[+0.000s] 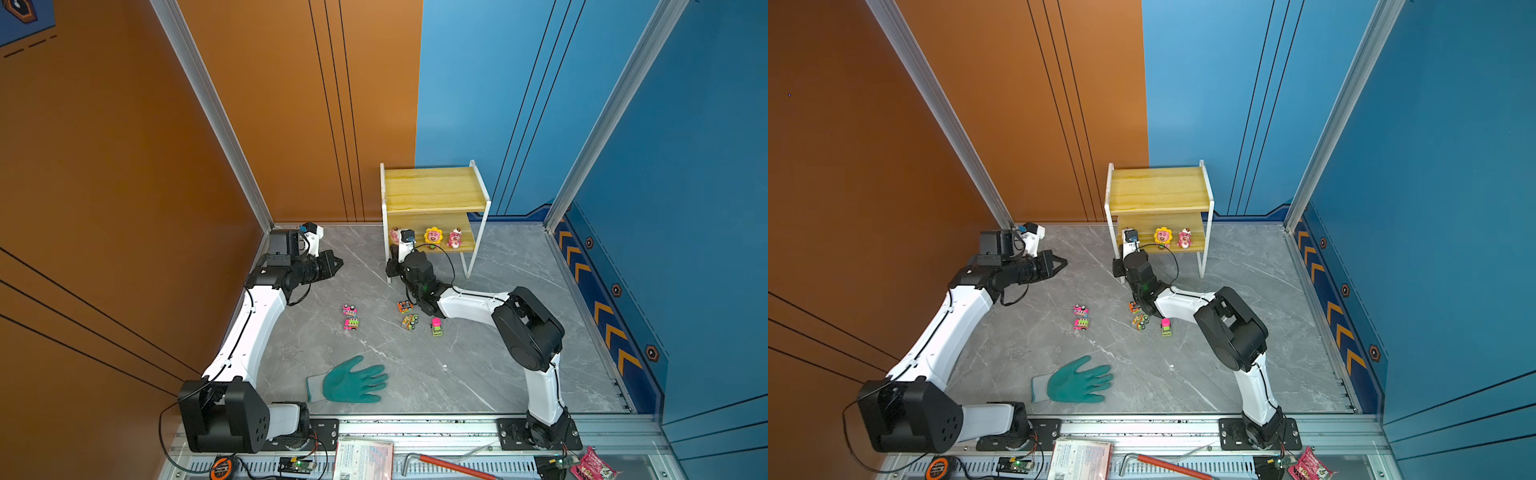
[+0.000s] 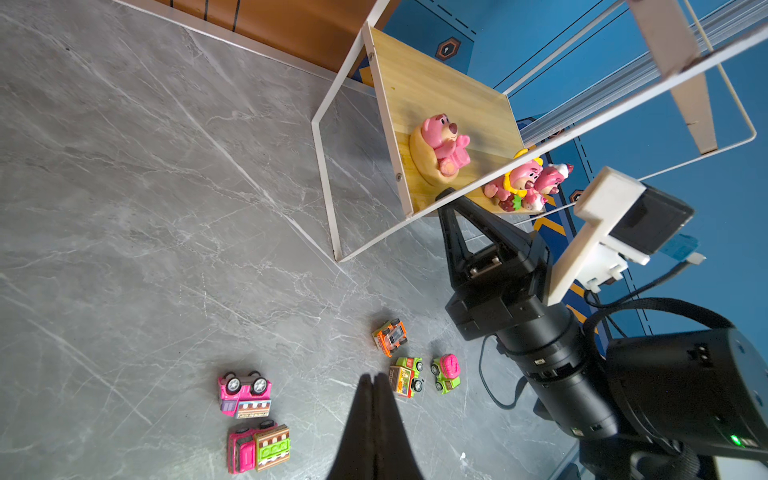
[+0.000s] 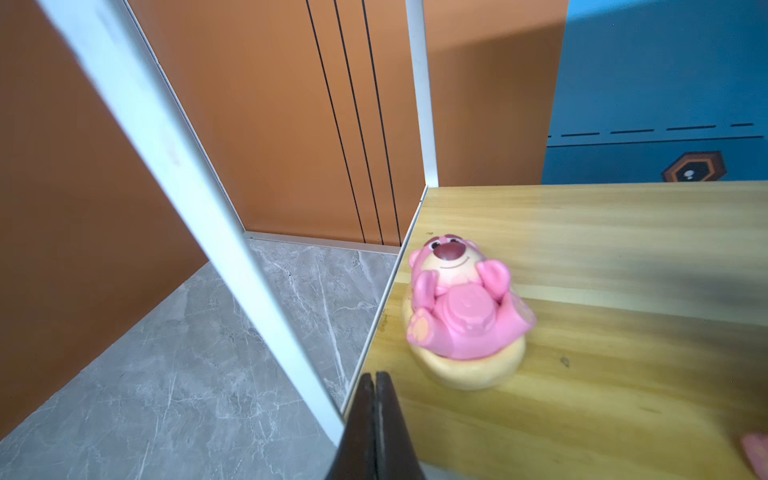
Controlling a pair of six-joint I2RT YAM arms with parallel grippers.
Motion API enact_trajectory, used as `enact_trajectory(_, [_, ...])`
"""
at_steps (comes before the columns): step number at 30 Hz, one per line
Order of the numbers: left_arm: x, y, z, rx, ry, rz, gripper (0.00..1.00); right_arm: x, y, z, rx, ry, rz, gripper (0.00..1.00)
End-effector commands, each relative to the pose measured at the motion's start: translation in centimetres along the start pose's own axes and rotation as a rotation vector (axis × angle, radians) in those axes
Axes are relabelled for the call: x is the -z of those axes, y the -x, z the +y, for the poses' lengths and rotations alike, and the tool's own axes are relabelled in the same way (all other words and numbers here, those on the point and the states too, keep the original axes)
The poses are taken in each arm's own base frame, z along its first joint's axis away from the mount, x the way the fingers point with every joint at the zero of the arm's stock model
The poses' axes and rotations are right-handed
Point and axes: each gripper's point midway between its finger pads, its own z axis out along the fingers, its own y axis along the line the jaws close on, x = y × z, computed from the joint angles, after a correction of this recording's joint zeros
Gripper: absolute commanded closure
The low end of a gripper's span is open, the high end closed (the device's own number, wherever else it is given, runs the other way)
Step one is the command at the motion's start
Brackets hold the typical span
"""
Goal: Place and organize the plastic toys onto the shelf
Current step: 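Withdraw the right gripper from the shelf toward the pink-topped green car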
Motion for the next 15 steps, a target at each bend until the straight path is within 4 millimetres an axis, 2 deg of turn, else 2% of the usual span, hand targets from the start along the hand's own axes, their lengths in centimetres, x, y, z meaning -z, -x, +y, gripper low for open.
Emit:
enact_trajectory(1, [-0.4,-0.2,0.6,0.023,-0.008,0.010,1.00,2.4,3.3,-0.5,0.011,-0.025,-0.047,1.00])
enact_trajectory(6, [-0.8,-0.1,2.0,0.055,0.020,0.012,1.00,6.5,3.3,-1.5,0.022,-0.043,-0.011,1.00])
enact_trajectory(9, [-1.3,-0.2,3.1,0.072,0.052,0.017,1.00,9.4,2.6,-2.8,0.028,-0.063,0.058,0.98])
enact_trajectory(12, [-2.0,-0.8,3.8,0.084,0.079,0.035,1.00,12.3,1.5,-4.3,0.053,-0.083,0.155,0.82])
enact_trajectory(14, [-2.6,-1.4,4.0,0.076,0.098,0.050,0.92,14.6,0.8,-5.8,0.046,-0.110,0.209,0.67])
enact_trajectory(15, [-2.8,-1.6,4.0,0.071,0.105,0.056,0.86,15.4,0.3,-6.6,0.035,-0.122,0.241,0.64])
